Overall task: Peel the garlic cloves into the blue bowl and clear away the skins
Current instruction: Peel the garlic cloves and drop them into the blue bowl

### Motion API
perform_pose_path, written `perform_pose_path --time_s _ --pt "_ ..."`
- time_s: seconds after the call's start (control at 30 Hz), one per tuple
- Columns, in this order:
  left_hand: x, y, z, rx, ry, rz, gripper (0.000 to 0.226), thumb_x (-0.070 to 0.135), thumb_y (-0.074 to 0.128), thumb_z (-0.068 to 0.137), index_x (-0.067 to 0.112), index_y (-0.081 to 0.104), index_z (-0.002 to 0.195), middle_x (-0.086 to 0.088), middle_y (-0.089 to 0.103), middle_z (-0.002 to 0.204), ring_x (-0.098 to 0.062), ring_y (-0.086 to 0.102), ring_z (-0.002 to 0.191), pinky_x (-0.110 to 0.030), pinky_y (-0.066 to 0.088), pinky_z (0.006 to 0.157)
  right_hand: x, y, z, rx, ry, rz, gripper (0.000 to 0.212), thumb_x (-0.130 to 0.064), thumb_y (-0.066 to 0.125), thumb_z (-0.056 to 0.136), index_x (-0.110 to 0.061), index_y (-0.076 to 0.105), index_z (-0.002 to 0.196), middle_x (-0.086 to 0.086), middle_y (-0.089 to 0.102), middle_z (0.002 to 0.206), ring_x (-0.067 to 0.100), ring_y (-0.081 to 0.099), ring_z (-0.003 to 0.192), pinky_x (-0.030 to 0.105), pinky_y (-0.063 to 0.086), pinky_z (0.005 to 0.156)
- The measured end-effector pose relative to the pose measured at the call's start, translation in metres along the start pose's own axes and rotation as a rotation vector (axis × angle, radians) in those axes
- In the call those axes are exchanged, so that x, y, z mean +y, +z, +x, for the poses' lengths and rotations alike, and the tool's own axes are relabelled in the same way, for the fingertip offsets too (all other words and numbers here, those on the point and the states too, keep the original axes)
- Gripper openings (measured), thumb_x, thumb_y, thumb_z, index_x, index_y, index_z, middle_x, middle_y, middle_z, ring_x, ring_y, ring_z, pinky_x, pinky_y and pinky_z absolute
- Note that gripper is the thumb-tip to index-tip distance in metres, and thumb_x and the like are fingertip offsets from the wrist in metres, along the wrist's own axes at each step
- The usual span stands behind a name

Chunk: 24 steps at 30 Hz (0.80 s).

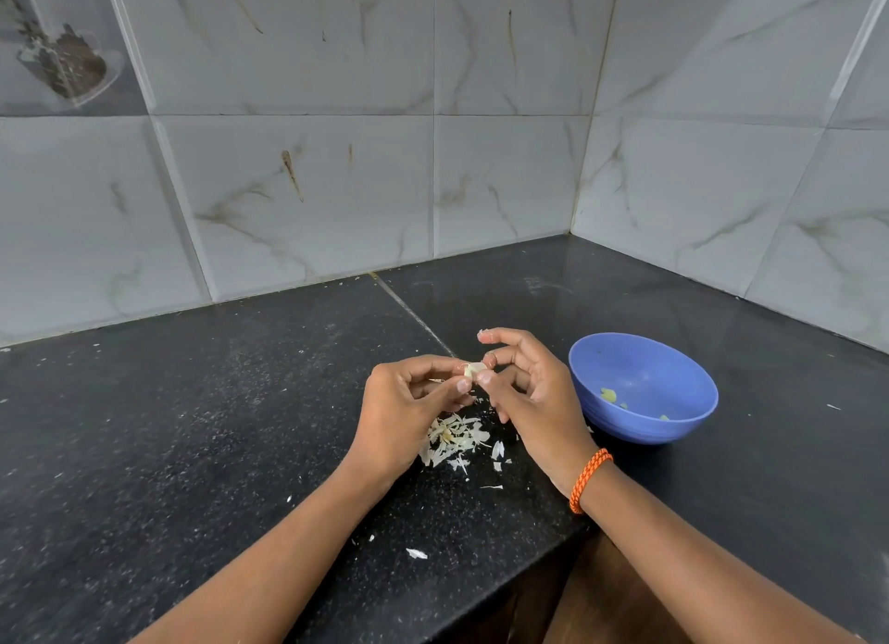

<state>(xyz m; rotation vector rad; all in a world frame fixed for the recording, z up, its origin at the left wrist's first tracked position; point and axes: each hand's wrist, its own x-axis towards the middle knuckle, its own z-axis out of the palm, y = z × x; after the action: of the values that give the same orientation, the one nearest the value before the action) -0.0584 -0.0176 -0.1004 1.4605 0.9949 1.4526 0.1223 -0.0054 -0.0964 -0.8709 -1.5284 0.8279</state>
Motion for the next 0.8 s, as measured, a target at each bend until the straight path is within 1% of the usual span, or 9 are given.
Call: perform_pose_path --time_s 0.07,0.13,0.23,0.3,0.4,0.5,0.63,0.7,0.8 --pt "-0.0001 -0.0004 0.0004 0.006 0.002 0.004 0.015 0.006 0.080 0.096 0.003 0.081 0.111 -0.009 0.084 0.098 -0.023 0.081 0.084 -0.024 0.062 0.076 -0.0001 -0.0002 0.0005 -0.011 0.025 0.033 0.029 -0.012 0.074 0.099 -0.023 0.071 0.126 0.010 0.069 0.101 0.012 0.057 0.063 0.028 0.050 0.060" --pt "-0.0006 -0.0005 0.0007 0.010 0.003 0.021 0.015 0.008 0.082 0.095 0.004 0.081 0.110 -0.009 0.084 0.098 -0.026 0.081 0.083 -0.027 0.063 0.076 0.0005 -0.0006 0.0004 -0.030 0.058 0.075 0.029 -0.005 0.070 0.100 -0.021 0.074 0.123 0.008 0.070 0.102 0.017 0.055 0.064 0.031 0.050 0.059" --pt "-0.0004 -0.0005 0.0008 0.015 0.002 0.032 0.015 0.009 0.083 0.094 0.006 0.080 0.109 -0.009 0.083 0.097 -0.029 0.080 0.083 -0.030 0.064 0.076 0.0014 -0.0016 -0.0006 -0.061 0.104 0.078 0.023 -0.001 0.065 0.102 -0.013 0.077 0.117 -0.005 0.071 0.084 0.015 0.056 0.064 0.030 0.051 0.060" --pt "0.0001 -0.0002 0.0004 0.027 -0.001 0.018 0.015 0.010 0.083 0.093 0.006 0.080 0.108 -0.010 0.083 0.096 -0.030 0.080 0.082 -0.032 0.065 0.076 0.0026 -0.0016 0.0001 -0.066 0.138 0.082 0.019 -0.002 0.065 0.102 -0.010 0.077 0.114 -0.003 0.068 0.077 0.013 0.059 0.067 0.031 0.053 0.059" --pt "0.0004 0.0001 -0.0002 0.043 -0.001 0.017 0.015 0.012 0.084 0.092 0.007 0.081 0.106 -0.010 0.083 0.095 -0.036 0.080 0.083 -0.037 0.066 0.077 0.0041 -0.0003 0.0008 -0.075 0.161 0.086 0.014 -0.003 0.067 0.102 -0.005 0.077 0.110 0.007 0.068 0.083 0.014 0.061 0.073 0.032 0.055 0.060" --pt "0.0009 -0.0004 -0.0003 0.044 -0.005 0.019 0.016 0.011 0.085 0.091 0.007 0.082 0.106 -0.009 0.083 0.094 -0.038 0.079 0.084 -0.039 0.067 0.078 0.0047 -0.0008 0.0014 -0.102 0.204 0.124 0.010 -0.005 0.069 0.101 -0.003 0.076 0.107 0.011 0.068 0.089 0.015 0.061 0.079 0.034 0.055 0.062" --pt "0.0016 -0.0006 -0.0009 0.037 -0.004 0.026 0.017 0.010 0.086 0.090 0.005 0.083 0.106 -0.010 0.083 0.092 -0.040 0.079 0.084 -0.034 0.066 0.076 0.0048 -0.0049 0.0030 -0.140 0.291 0.264 0.014 -0.009 0.068 0.101 0.000 0.076 0.108 0.012 0.068 0.095 0.021 0.059 0.087 0.034 0.053 0.065" --pt "0.0021 -0.0006 -0.0013 0.039 -0.003 0.020 0.017 0.010 0.087 0.089 0.005 0.083 0.104 -0.011 0.083 0.091 -0.040 0.079 0.084 -0.032 0.066 0.075 0.0049 -0.0054 0.0025 -0.161 0.290 0.264 0.015 -0.011 0.068 0.102 -0.001 0.076 0.108 0.011 0.068 0.094 0.020 0.059 0.087 0.033 0.053 0.065" --pt "0.0032 -0.0002 -0.0014 0.035 -0.007 0.017 0.017 0.012 0.088 0.087 0.006 0.082 0.102 -0.011 0.083 0.090 -0.039 0.080 0.084 -0.034 0.066 0.077 0.0060 -0.0053 0.0024 -0.181 0.281 0.225 0.016 -0.012 0.066 0.104 -0.002 0.077 0.109 0.006 0.067 0.090 0.015 0.059 0.085 0.031 0.054 0.066"
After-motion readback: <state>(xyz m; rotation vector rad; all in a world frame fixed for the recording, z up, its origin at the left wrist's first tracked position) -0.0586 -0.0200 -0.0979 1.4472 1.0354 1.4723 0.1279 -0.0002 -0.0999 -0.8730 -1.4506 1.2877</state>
